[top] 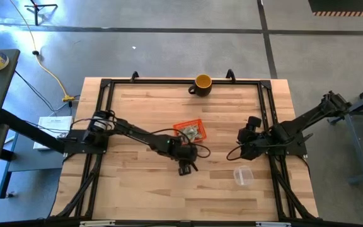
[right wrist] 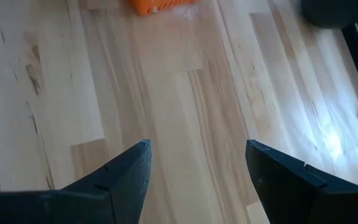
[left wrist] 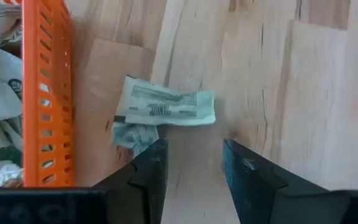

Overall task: Pick and place items into bin
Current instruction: Put the light green stevia packet into the orange bin, then return to Home Position

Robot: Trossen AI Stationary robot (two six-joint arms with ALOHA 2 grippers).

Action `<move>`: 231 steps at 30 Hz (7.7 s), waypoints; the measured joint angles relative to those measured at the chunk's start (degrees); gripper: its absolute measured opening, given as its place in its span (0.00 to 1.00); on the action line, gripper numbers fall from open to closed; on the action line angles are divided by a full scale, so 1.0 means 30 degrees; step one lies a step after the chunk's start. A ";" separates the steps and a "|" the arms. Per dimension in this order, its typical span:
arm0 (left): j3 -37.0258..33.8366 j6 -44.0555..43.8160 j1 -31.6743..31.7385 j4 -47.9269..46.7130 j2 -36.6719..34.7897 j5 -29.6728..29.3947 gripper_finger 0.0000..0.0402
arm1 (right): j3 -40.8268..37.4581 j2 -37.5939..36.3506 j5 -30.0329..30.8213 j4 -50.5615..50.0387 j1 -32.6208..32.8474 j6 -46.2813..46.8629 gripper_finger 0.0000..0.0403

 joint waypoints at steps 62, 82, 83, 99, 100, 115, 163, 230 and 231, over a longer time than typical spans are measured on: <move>0.4278 0.3297 0.1268 -0.9233 -0.2568 0.0500 0.86 | 0.0015 0.3967 -0.3880 0.9663 -0.2075 -0.0337 0.63; -0.7806 0.1223 -0.2053 -0.5005 -1.2049 0.0002 0.87 | 1.0560 1.8946 -0.3415 0.8632 -0.2097 0.7037 0.62; -0.7869 0.1452 -0.2061 -0.4987 -1.2243 0.0024 0.87 | 1.0994 1.9497 -0.3626 0.8278 -0.2180 0.7624 0.62; -0.8036 0.3072 -0.2082 -0.5370 -1.2923 0.0554 0.87 | 1.3860 2.1389 -0.6103 0.5073 -0.2229 0.8721 0.04; -0.8036 0.3072 -0.2082 -0.5464 -1.2923 0.0554 0.87 | 1.4157 2.1337 -0.6353 0.4948 -0.2229 0.8529 0.05; -0.8029 -0.0343 -0.2082 -0.5515 -1.2923 0.0546 0.87 | 1.5791 1.7112 -0.4416 0.1616 -0.7206 -0.1626 0.01; -1.3246 0.1360 0.6575 0.9381 -1.8345 1.0362 0.87 | -0.0185 -1.0429 -1.4346 0.9449 -1.0006 -0.3265 0.62; -2.4829 -0.4086 0.5954 0.1800 -3.7381 0.4147 0.87 | -1.1681 -1.7157 -0.9321 1.7338 -1.1698 -0.2368 0.62; -2.4829 -0.4089 0.5954 0.1800 -3.7381 0.4146 0.87 | -1.1680 -1.7157 -0.9321 1.7339 -1.1701 -0.2368 0.62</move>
